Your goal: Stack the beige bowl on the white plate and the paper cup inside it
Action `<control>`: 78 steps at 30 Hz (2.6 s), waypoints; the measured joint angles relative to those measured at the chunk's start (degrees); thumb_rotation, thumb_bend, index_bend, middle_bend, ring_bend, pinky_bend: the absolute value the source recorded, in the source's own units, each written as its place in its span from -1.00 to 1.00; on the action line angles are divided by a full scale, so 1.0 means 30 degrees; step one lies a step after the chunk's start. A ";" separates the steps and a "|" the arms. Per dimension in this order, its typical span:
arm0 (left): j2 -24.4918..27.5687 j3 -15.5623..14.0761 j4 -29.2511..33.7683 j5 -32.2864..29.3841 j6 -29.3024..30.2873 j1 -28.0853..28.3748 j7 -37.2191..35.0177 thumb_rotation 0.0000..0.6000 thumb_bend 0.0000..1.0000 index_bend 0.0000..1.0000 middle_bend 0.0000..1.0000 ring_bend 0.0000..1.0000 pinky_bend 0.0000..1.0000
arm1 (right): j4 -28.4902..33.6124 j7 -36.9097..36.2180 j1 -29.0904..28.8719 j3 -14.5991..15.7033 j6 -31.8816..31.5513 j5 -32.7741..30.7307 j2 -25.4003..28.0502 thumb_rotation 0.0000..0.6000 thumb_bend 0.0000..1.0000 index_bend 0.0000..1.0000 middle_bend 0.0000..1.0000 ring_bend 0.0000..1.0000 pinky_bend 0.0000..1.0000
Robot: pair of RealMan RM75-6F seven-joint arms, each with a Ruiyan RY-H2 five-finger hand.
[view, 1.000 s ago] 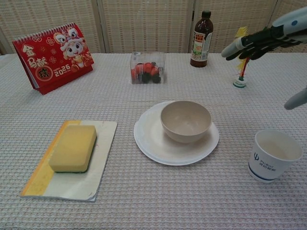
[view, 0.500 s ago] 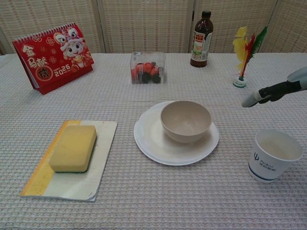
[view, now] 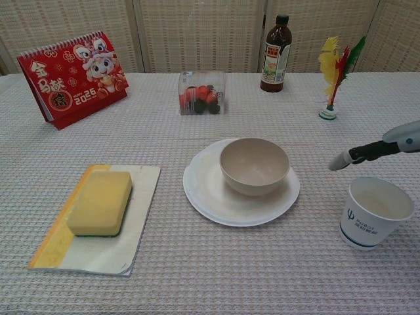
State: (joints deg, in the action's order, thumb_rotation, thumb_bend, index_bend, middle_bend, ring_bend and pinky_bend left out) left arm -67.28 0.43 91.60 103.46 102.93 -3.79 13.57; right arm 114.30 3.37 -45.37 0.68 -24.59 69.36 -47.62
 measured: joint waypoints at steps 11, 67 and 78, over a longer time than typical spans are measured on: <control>0.0097 -0.0001 0.0013 0.0021 0.0179 -0.0075 -0.0171 1.00 -0.37 -1.00 -1.00 -1.00 -0.48 | -0.0506 0.1421 -0.0294 0.0623 -0.0808 -0.0993 -0.1074 1.00 -0.80 -0.77 -1.00 -1.00 -1.00; 0.0584 0.0031 0.0060 -0.0039 0.0733 -0.0348 -0.1216 1.00 -0.37 -1.00 -1.00 -1.00 -0.48 | -0.0716 0.4193 -0.2888 -0.2196 -0.5877 -0.5801 -0.4965 1.00 -0.42 -0.41 -0.97 -1.00 -1.00; 0.0768 0.0029 0.0060 -0.0043 0.0972 -0.0463 -0.1616 1.00 -0.37 -1.00 -1.00 -1.00 -0.48 | -0.2233 0.6876 -0.4850 -0.1797 -0.6829 -0.9417 -0.7420 1.00 -0.42 -0.41 -0.97 -1.00 -1.00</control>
State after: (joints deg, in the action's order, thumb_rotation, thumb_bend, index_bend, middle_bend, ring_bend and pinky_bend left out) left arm -64.98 0.52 91.78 103.33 105.85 -5.18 8.72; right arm 107.60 24.00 -59.92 -4.71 -45.08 41.11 -69.88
